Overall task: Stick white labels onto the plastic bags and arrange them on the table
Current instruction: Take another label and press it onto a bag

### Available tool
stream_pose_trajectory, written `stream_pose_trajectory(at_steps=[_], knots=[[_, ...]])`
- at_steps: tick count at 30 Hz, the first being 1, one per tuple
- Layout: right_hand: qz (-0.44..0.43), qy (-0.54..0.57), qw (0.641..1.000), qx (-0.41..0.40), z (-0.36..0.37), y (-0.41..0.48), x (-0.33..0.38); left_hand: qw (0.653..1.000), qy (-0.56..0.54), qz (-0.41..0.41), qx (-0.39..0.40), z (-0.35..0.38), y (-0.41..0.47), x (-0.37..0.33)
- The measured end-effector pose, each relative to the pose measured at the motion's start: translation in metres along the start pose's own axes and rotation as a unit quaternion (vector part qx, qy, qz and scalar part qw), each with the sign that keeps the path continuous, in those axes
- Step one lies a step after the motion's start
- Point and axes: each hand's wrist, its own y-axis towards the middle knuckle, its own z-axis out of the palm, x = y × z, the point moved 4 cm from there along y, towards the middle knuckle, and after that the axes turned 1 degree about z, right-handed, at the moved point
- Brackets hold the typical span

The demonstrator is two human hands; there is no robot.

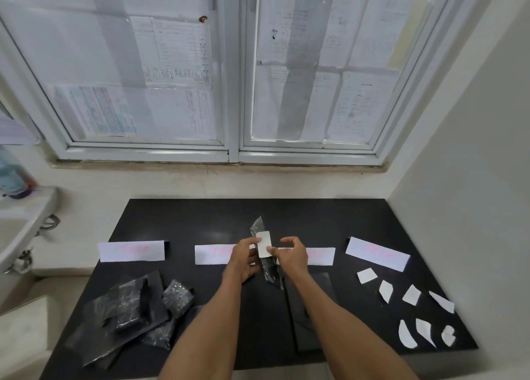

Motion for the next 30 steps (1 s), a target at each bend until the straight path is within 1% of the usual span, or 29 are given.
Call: stream_pose_trajectory(at_steps=[8,13,17,20,22,26,27,28,30], knots=[[-0.021,-0.01,1.0,0.001,-0.019,0.006,-0.01,0.999,0.045,0.009,0.009,0.016,0.006,0.007],[-0.016,-0.014,1.0,-0.001,-0.033,0.01,-0.013,0.998,0.062,0.014,0.016,0.031,0.01,0.01],[-0.041,-0.072,0.996,-0.023,-0.042,0.009,-0.01,0.998,0.067,0.01,0.011,0.043,0.013,0.015],[-0.065,-0.092,0.993,-0.043,-0.043,0.008,-0.011,0.999,0.039,0.011,0.001,0.052,0.013,0.019],[-0.067,-0.071,0.994,-0.042,-0.044,0.01,-0.015,1.0,0.01,0.014,-0.01,0.055,0.015,0.02],[-0.057,0.025,0.998,0.021,-0.046,0.011,-0.022,0.999,0.012,0.029,-0.026,0.056,0.02,0.019],[-0.061,0.034,0.997,0.023,-0.047,0.011,-0.023,0.999,0.01,0.037,-0.035,0.055,0.02,0.019],[-0.076,0.031,0.996,0.017,-0.049,0.01,-0.022,0.998,0.006,0.047,-0.043,0.055,0.021,0.019],[-0.13,-0.015,0.991,-0.014,-0.05,0.008,-0.019,0.996,-0.001,0.06,-0.059,0.055,0.023,0.02]])
